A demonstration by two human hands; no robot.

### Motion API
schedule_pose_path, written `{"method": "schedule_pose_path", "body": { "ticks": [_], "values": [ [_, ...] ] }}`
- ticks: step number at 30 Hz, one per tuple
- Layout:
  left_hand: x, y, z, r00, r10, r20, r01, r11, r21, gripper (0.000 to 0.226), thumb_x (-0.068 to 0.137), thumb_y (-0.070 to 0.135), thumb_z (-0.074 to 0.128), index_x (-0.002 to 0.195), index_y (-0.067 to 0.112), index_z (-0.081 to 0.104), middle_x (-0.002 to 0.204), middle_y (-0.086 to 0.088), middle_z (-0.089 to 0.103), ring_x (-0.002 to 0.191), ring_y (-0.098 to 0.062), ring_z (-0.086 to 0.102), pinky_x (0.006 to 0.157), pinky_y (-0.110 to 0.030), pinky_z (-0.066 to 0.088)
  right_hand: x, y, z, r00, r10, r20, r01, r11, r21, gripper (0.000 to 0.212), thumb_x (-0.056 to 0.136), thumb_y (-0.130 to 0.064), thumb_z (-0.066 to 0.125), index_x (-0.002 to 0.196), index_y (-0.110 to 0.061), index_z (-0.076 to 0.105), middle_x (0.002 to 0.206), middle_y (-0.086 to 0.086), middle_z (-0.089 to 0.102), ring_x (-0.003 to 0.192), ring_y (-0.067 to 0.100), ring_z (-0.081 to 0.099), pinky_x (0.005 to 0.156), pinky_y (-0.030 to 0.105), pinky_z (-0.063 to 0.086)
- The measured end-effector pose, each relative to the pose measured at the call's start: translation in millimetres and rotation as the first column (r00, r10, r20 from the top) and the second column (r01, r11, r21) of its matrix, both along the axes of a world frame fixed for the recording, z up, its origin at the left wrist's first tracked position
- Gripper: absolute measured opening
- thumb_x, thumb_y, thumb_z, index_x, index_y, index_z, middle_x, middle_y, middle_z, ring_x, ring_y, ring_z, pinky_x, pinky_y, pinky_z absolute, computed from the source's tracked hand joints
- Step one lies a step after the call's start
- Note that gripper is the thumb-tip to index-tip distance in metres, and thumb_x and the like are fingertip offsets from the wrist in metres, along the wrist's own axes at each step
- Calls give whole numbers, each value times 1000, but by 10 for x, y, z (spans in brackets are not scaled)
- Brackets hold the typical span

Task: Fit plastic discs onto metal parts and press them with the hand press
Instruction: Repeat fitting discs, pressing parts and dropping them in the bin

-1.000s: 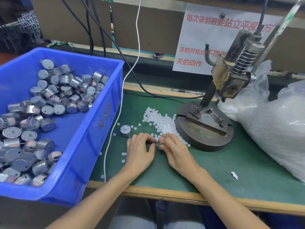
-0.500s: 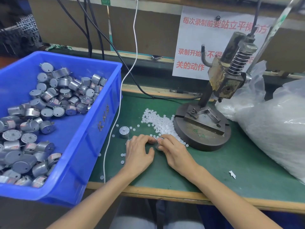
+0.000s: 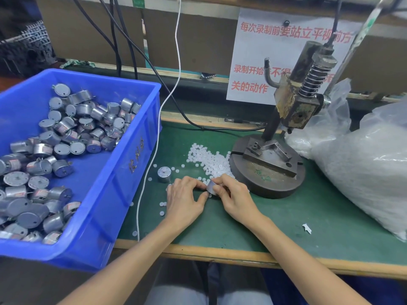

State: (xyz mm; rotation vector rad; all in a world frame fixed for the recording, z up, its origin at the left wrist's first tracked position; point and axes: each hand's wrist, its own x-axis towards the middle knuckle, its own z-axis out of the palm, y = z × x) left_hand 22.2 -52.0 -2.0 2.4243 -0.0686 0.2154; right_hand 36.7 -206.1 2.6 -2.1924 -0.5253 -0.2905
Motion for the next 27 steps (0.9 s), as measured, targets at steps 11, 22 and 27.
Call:
{"method": "schedule_pose_path", "body": {
  "ticks": [11, 22, 27],
  "values": [
    [5, 2, -14, 999, -10, 33, 10, 1000, 6, 14, 85, 24, 60, 99, 27, 63, 99, 12, 58, 98, -13, 46, 78, -21, 18, -104, 41, 26, 969, 156, 193, -106, 963, -246, 13, 89, 0, 55, 97, 8, 62, 100, 21, 59, 80, 32, 60, 66, 40, 53],
    [-10, 12, -17, 999, -19, 47, 21, 999, -41, 20, 84, 19, 61, 101, 29, 62, 99, 16, 59, 95, -10, 45, 79, -21, 20, -71, 37, -20, 944, 181, 276, -97, 952, -291, 15, 86, 2, 56, 98, 9, 63, 99, 21, 60, 79, 34, 60, 63, 40, 54],
    [-6, 23, -29, 999, -11, 49, 13, 999, -43, 21, 83, 18, 62, 101, 27, 62, 100, 15, 59, 96, -10, 46, 79, -20, 19, -32, 38, -34, 949, 191, 253, -111, 947, -300, 14, 88, 0, 55, 96, 8, 61, 95, 18, 60, 78, 33, 59, 64, 39, 53]
  ]
}}
